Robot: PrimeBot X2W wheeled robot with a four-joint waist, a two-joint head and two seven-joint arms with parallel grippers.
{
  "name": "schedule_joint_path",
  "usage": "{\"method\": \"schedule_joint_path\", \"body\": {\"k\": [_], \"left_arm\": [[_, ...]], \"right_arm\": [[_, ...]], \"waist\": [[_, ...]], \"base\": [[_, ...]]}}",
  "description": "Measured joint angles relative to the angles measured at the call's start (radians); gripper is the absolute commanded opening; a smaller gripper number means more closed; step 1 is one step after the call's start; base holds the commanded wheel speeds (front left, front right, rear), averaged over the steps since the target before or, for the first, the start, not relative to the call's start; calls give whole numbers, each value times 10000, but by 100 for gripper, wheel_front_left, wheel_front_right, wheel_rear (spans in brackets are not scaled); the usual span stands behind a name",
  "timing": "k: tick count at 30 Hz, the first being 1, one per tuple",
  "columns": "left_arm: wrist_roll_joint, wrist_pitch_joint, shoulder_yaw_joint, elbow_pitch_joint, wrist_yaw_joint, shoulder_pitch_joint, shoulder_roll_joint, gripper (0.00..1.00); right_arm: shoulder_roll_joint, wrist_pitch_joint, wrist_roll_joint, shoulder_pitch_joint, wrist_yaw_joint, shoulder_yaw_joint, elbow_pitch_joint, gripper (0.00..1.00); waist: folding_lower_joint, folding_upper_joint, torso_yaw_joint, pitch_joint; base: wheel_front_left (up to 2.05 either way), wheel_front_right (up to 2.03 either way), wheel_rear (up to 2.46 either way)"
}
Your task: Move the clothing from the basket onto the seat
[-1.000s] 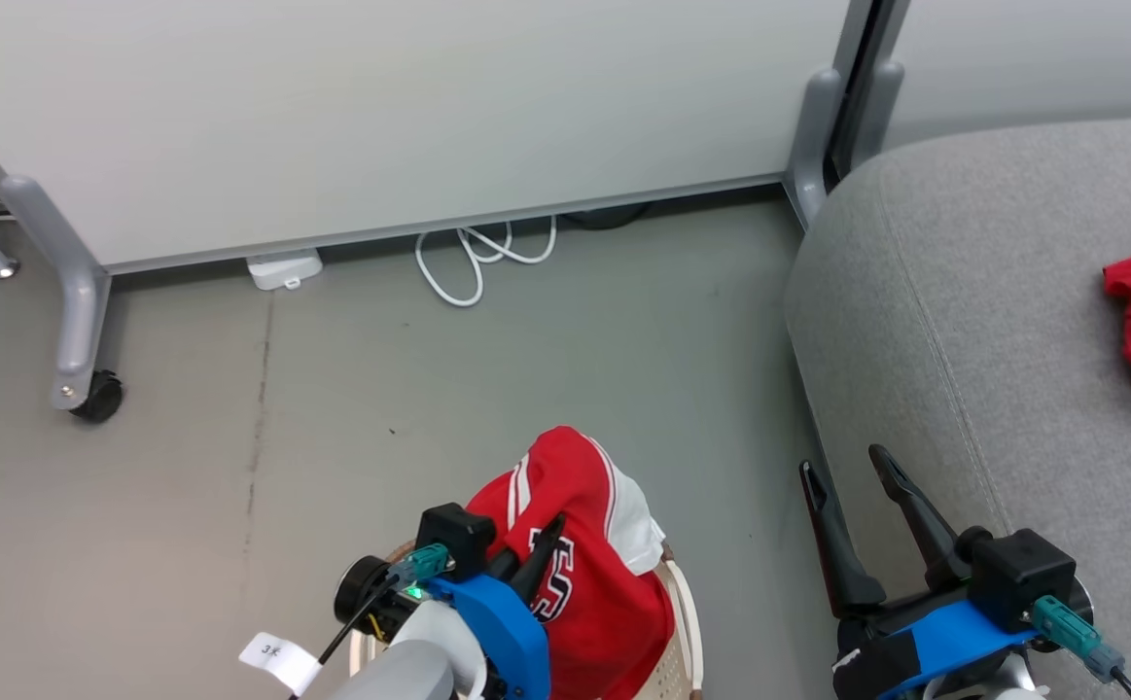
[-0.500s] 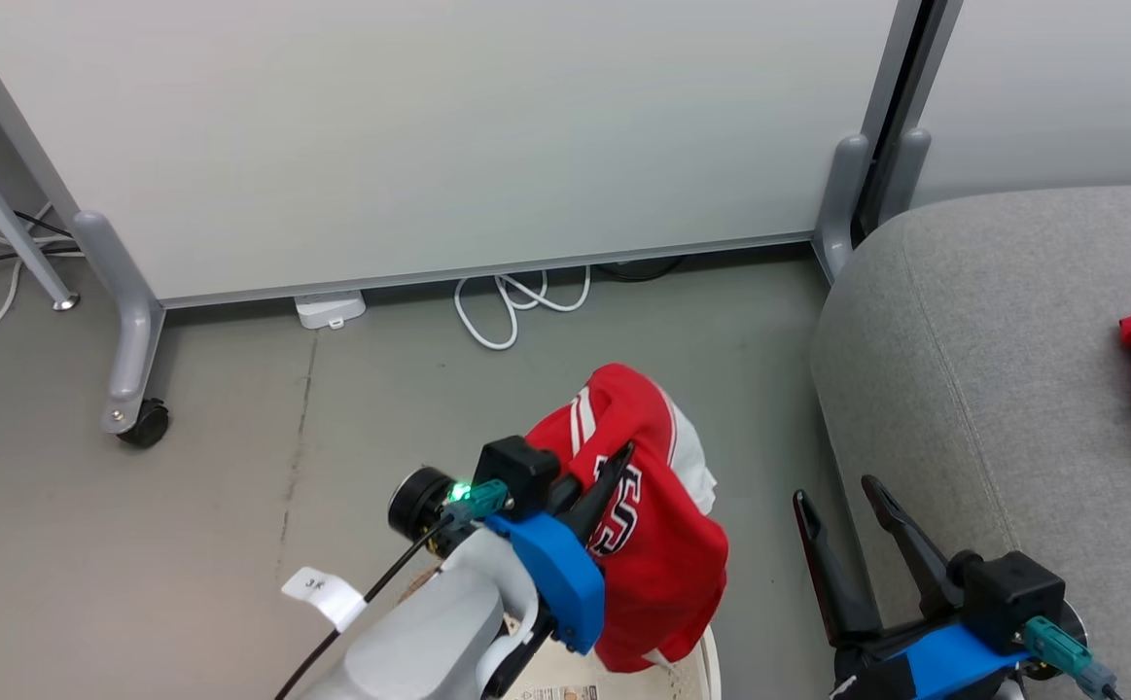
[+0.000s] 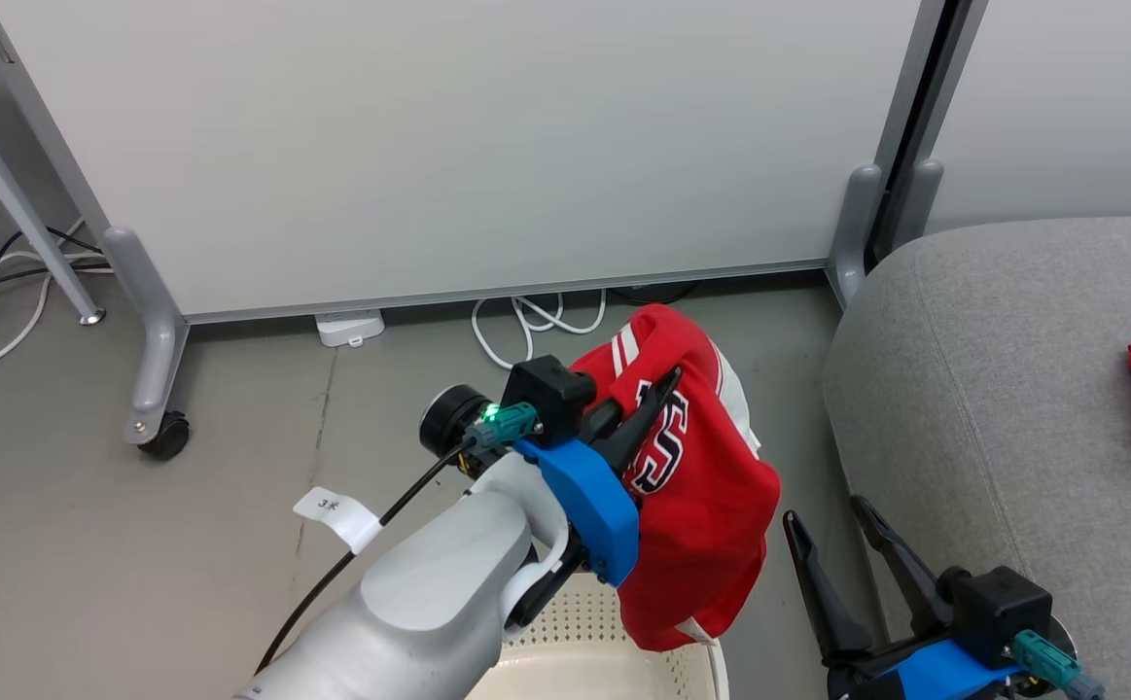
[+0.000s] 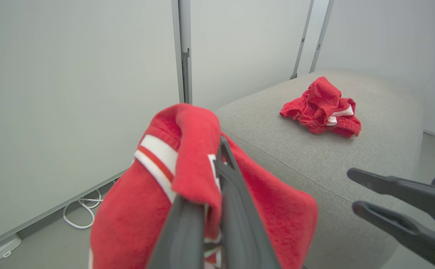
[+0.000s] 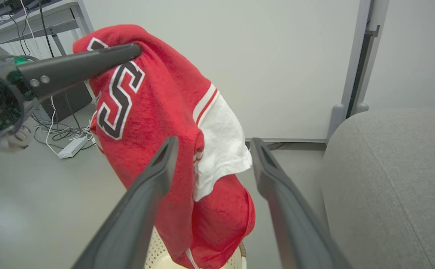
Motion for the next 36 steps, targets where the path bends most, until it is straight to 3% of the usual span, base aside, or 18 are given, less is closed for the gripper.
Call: {"method": "schedule_joint_path", "body": {"k": [14,36], "left_arm": [[-830,157,-723,-535,209,-950,-2,0],[-1534,-27,-1523,-545,500,-1179,-2,0]], "right_arm": [[0,0,59,-1,0,138,77,100],[0,238,15,-55,0,370,242,100]], "waist": [[1,0,0,-42],[1,0,-55,-68]], "base": [[0,0,0],[0,0,0]]}}
